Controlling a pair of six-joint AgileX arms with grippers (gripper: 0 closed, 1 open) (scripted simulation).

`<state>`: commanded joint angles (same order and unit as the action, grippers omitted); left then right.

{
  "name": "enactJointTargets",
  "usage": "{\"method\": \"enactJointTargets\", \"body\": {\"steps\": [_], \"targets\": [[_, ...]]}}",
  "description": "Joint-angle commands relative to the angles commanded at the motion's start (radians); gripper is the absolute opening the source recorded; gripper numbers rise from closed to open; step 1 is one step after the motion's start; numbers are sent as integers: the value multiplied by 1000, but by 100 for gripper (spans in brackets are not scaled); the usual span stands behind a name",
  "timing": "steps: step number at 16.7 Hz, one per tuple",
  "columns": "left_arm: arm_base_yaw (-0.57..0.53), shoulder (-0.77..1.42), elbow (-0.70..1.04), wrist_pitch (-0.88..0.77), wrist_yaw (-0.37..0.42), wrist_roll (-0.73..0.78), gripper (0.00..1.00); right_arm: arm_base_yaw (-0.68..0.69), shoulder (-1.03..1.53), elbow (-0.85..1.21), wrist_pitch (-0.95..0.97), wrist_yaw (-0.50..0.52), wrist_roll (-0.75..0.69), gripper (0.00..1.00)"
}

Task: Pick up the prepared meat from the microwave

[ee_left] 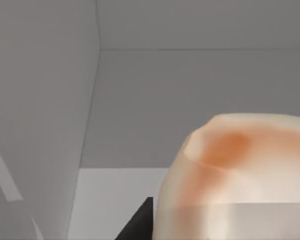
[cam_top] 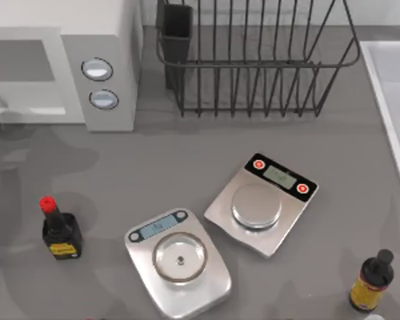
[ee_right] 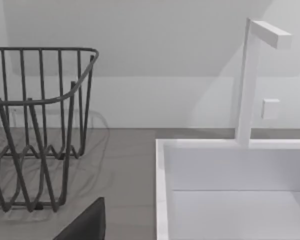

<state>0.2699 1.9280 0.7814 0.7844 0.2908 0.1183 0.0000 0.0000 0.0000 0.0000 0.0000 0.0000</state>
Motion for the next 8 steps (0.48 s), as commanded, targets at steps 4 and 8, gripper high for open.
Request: {"method": "enactJointTargets", "body": {"steps": [4, 8], "targets": [[-67, -10, 8, -30, -68, -32, 0, 0, 0, 0, 0, 0, 0, 100], [-299, -64, 22, -129, -287, -127, 0, 0, 0, 0, 0, 0, 0, 100]]}}
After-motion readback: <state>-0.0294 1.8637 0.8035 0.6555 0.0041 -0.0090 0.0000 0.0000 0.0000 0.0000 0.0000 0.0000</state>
